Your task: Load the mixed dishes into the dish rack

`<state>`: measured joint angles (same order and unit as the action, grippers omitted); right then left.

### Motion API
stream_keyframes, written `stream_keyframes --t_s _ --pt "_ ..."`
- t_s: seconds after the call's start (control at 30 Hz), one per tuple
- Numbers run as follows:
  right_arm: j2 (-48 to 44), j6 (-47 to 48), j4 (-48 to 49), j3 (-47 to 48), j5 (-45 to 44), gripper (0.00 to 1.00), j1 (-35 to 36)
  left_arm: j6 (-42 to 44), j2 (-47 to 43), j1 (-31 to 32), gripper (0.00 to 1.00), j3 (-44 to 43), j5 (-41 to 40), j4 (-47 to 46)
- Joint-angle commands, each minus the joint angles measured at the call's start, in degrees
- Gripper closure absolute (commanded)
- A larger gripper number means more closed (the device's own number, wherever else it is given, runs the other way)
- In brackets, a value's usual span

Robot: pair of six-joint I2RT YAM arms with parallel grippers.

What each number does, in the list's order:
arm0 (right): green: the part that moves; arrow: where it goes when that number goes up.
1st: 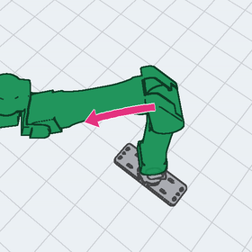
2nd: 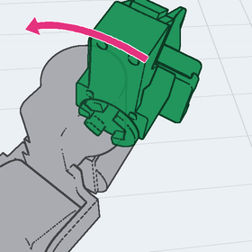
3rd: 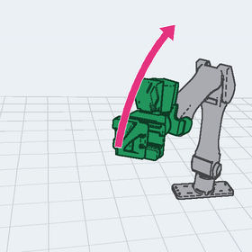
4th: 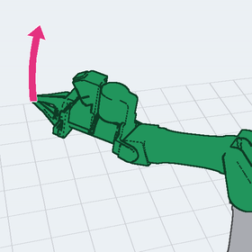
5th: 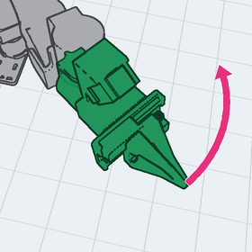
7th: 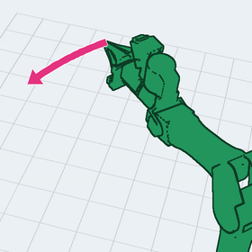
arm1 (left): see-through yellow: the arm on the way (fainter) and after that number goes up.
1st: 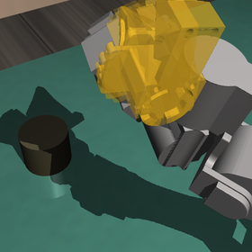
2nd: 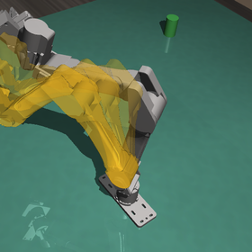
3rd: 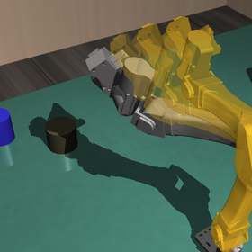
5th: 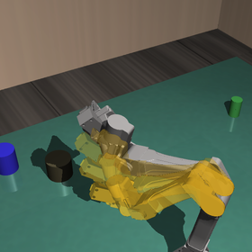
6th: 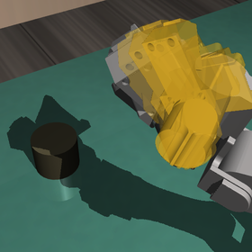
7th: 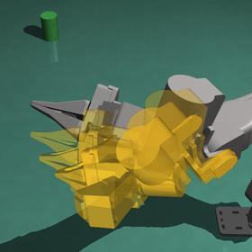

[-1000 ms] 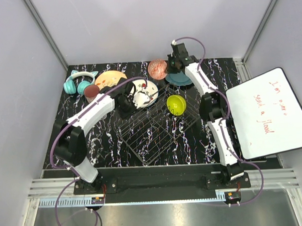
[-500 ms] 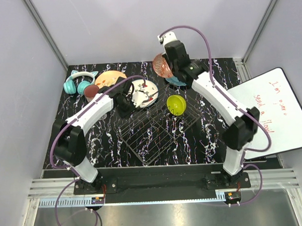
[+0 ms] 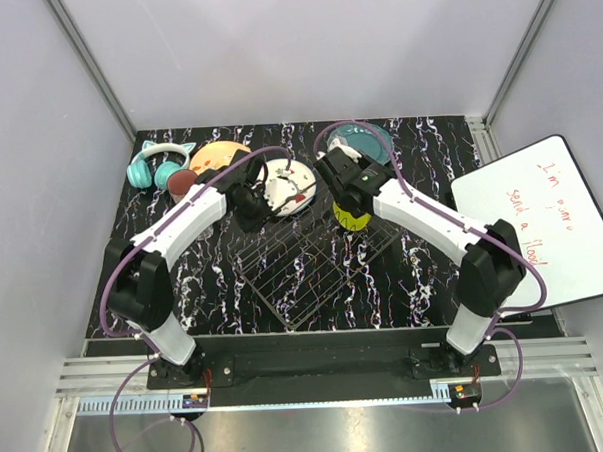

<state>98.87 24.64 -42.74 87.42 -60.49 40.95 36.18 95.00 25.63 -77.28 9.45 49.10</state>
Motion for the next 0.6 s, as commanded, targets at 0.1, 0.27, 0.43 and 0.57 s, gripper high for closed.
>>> stream_keyframes --t_s 0.1,0.27,0.43,0.57 --pt "-8.3 -10.6 -13.8 0.2 -4.4 1.00 2.8 0.0 1.2 -0.4 0.71 -3.6 1.4 -3.2" --pt "-10.0 -14.0 -16.3 -2.3 -2.4 1.00 4.2 -0.6 2.1 -0.4 0.71 -4.4 1.7 -3.4" --pt "-9.5 -15.9 -16.4 -3.7 0.2 1.00 4.6 -1.1 2.2 -0.3 0.71 -4.6 2.0 -3.5" --pt "-6.5 -16.6 -16.2 -2.7 1.4 1.00 4.7 -1.0 1.9 -0.4 0.71 -3.9 2.0 -3.7"
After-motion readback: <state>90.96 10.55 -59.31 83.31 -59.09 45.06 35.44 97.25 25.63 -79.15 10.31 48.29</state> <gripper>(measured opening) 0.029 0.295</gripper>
